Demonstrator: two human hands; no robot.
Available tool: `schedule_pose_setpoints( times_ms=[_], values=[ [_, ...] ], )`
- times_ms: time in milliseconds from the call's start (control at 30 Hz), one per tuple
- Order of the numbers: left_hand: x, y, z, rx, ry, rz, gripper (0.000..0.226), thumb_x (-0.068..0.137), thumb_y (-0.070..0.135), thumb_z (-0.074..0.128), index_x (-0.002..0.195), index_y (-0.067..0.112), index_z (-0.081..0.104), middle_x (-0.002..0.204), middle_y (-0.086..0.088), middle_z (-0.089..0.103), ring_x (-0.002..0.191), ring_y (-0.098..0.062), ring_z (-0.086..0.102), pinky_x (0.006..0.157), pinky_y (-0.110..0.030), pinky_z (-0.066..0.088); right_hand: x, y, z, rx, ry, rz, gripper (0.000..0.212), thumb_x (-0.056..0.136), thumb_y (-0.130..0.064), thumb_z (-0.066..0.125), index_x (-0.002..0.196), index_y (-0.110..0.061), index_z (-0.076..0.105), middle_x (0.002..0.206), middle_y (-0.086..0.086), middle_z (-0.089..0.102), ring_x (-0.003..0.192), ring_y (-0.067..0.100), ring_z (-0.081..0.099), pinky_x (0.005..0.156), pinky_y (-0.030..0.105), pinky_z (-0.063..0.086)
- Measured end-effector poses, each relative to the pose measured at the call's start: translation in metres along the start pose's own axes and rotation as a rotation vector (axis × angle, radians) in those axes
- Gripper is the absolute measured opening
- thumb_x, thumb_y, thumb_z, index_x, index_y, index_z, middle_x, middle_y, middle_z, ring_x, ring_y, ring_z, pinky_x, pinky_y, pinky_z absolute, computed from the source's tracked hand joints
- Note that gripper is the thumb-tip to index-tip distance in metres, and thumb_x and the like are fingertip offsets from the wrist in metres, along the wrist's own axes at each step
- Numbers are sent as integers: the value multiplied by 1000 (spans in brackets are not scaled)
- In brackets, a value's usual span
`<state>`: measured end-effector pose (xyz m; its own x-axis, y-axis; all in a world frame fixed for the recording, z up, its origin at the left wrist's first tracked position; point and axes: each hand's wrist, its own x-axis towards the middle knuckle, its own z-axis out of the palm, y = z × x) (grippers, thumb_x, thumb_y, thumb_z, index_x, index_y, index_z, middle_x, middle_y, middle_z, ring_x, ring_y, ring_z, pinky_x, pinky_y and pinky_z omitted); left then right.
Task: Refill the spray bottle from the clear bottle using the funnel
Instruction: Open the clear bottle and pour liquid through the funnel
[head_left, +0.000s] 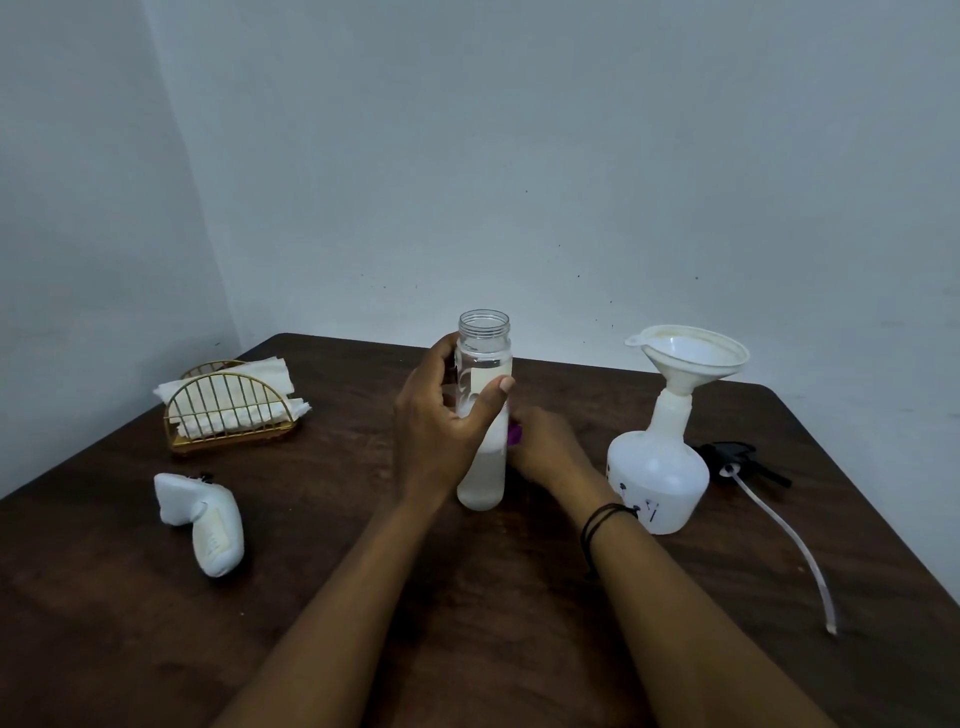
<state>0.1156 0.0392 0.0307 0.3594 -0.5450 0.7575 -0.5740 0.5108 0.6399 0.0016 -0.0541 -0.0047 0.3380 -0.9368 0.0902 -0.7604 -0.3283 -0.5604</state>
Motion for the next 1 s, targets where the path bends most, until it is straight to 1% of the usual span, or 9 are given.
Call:
schedule_pose_setpoints(
  times_ms=[133, 233, 333, 400, 500, 667, 767, 933, 1000],
  values=[
    [0, -1, 0, -7, -3, -1, 57, 82, 53, 68, 129, 21, 58, 115, 12, 68, 98, -10, 67, 77, -35, 58, -2, -5, -8, 82, 125, -42, 21, 96, -27, 60, 108, -13, 68, 104, 6, 70, 92, 21, 66, 75, 31, 52],
    [0, -2, 0, -10, -21, 1, 57, 83, 55, 67, 129, 22, 57, 116, 11, 68, 97, -9, 67, 76, -35, 57, -13, -25, -28, 389, 330, -134, 29, 98, -25, 47, 78, -10, 60, 75, 8, 64, 65, 17, 56, 56, 34, 40],
    [1, 0, 0, -5, -25, 2, 48, 87, 52, 63, 129, 29, 56, 114, 19, 66, 99, -6, 65, 76, -34, 57, -23, -47, -40, 711, 378, -245, 42, 94, -40, 37, 81, -8, 62, 81, 13, 69, 78, 31, 63, 68, 43, 51],
    [1, 0, 1, -14, -20, 7, 40, 92, 49, 57, 128, 32, 56, 110, 22, 65, 99, -4, 65, 76, -35, 57, -31, -57, -42, 805, 359, -334, 42, 98, -43, 36, 87, -14, 64, 86, 5, 70, 82, 22, 66, 74, 39, 53],
    [1, -2, 0, -36, -13, 0, 36, 100, 44, 47, 126, 23, 60, 110, 11, 69, 97, -7, 66, 77, -40, 56, -45, -63, -40, 707, 308, -435, 34, 99, -44, 41, 104, -19, 64, 97, -4, 70, 89, 12, 67, 77, 30, 54],
    [1, -3, 1, -76, -4, 11, 33, 103, 30, 44, 129, 18, 60, 116, 4, 70, 105, -8, 66, 85, -40, 56, -48, -51, -32, 685, 249, -454, 46, 93, -42, 59, 133, -20, 55, 123, -5, 67, 112, 11, 65, 93, 41, 56],
    [1, -4, 1, -108, -14, 5, 36, 103, 32, 43, 130, 16, 61, 118, 3, 70, 108, -7, 66, 87, -40, 56, -53, -46, -30, 702, 251, -423, 52, 90, -37, 66, 139, -22, 51, 130, -7, 65, 118, 11, 63, 97, 43, 55],
    [-1, 1, 1, -85, -42, 6, 36, 104, 33, 41, 130, 19, 61, 118, 5, 70, 108, -7, 65, 87, -40, 56, -66, -39, -37, 751, 196, -381, 57, 90, -10, 72, 135, -36, 49, 130, -13, 63, 118, 0, 61, 91, 17, 50],
    [-2, 6, 2, -101, -47, 5, 38, 103, 35, 41, 130, 19, 62, 118, 3, 70, 108, -8, 66, 87, -41, 56, -74, -40, -41, 745, 214, -369, 58, 87, -11, 74, 127, -46, 52, 124, -15, 66, 114, 1, 64, 88, 17, 50]
  ],
)
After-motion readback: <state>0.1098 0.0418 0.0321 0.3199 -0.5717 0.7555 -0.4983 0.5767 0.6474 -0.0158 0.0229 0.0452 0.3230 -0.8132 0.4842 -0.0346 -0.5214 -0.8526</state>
